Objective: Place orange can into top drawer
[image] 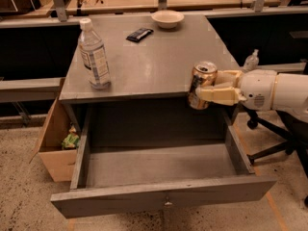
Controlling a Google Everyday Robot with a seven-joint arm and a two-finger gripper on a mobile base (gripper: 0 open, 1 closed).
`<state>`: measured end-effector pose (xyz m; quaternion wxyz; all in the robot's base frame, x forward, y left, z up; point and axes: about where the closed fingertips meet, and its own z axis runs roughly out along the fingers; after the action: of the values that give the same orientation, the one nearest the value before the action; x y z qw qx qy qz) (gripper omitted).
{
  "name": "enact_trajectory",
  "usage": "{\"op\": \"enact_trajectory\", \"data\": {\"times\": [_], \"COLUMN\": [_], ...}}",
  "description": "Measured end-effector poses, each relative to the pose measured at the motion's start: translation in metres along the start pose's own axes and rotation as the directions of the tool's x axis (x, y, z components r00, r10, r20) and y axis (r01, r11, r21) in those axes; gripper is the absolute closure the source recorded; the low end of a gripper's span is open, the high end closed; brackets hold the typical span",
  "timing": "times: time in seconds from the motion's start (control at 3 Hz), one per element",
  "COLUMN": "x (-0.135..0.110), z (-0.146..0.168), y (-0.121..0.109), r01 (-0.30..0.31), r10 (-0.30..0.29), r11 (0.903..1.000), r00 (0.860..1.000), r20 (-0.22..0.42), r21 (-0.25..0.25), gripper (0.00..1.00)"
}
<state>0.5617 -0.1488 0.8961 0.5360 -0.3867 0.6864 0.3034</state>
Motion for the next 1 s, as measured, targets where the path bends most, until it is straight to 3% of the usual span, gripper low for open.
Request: {"op": "enact_trajectory", "data": {"times": [0.33, 0.67, 1.0], "x": [0.026, 0.053, 0.072], "z": [0.025, 0.051, 0.075], "y": [0.025, 0.047, 0.062], "r01": [-0.034, -0.07, -0.05], "r10": [0.038, 0.089, 0.083], "r11": [0.9951, 0.9806, 0.962], "r00": [0.998, 0.991, 0.99], "r20": [0.046, 0.095, 0.112], "r21": [-0.093, -0.183, -0.268], "gripper": [1.0, 1.0, 1.0]}}
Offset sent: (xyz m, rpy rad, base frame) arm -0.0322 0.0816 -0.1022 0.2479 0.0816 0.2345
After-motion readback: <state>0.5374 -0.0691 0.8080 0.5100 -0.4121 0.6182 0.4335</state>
